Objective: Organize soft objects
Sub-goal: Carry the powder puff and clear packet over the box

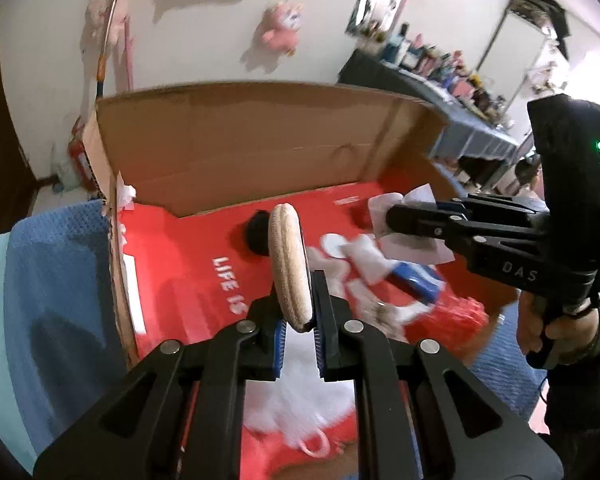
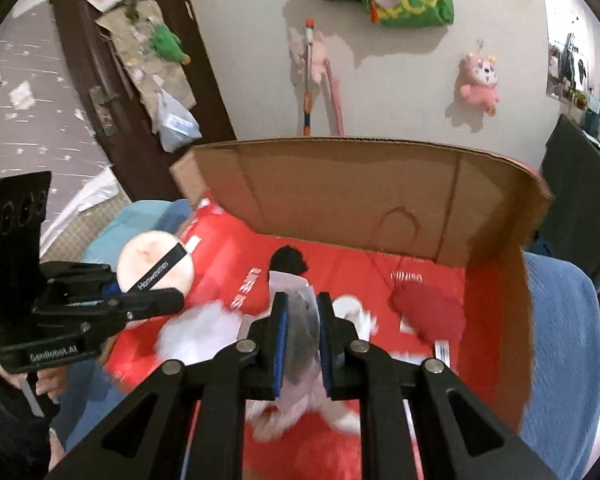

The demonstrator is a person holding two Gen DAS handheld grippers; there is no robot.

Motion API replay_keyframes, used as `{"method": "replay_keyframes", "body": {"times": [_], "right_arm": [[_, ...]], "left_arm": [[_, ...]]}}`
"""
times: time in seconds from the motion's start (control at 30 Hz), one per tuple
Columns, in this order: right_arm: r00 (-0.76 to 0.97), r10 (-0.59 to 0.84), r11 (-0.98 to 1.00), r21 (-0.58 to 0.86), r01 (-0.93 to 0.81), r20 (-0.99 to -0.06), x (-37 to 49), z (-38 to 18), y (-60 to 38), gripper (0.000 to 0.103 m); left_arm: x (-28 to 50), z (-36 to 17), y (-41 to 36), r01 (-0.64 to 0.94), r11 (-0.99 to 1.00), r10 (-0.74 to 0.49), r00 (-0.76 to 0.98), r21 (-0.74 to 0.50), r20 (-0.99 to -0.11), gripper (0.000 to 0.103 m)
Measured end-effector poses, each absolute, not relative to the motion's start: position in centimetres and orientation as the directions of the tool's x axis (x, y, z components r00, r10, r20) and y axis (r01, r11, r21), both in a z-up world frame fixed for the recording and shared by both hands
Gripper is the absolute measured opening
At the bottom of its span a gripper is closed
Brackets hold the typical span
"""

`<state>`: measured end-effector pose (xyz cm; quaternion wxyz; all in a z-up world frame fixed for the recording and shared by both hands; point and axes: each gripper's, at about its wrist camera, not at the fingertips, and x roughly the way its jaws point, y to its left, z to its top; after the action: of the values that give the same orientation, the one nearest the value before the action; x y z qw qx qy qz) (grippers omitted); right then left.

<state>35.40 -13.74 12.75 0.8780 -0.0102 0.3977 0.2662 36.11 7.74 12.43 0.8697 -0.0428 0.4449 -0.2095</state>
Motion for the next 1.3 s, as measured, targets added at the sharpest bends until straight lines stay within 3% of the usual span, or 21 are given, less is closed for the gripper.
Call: {"method": "replay_keyframes", "body": {"times": [0.23,0.77,1.17,1.3], "right_arm": [[0.463,0.362,0.893,0.159,-0.421,-0.809,41.9,8.8,-11.0,0.015],[0.368,0.303,0.912,0.154,-0.381,-0.879,45.3,5.8,-10.0,0.016],[0.358,0.288,0.916,0.146,-0.374,-0.888,46.0,5.6,-8.5,0.022],[0.355,0.283,0.917,0.143,-0.372,-0.891,46.5,5.5,-8.2,0.031]], "left_arm": [[40.2,8.9,8.5,0.255,0.928,-0.36,0.416,-0.273,-0.835,0.01],[43.1,5.6,8.2,0.189,0.924,-0.377,0.285,-0.333,-0.882,0.01],[43.2,5.6,7.9,0.19,0.934,-0.348,0.284,-0.303,-0.894,0.011],[43.2,5.5,7.4,0.189,0.94,-0.331,0.286,-0.285,-0.899,0.011]]}}
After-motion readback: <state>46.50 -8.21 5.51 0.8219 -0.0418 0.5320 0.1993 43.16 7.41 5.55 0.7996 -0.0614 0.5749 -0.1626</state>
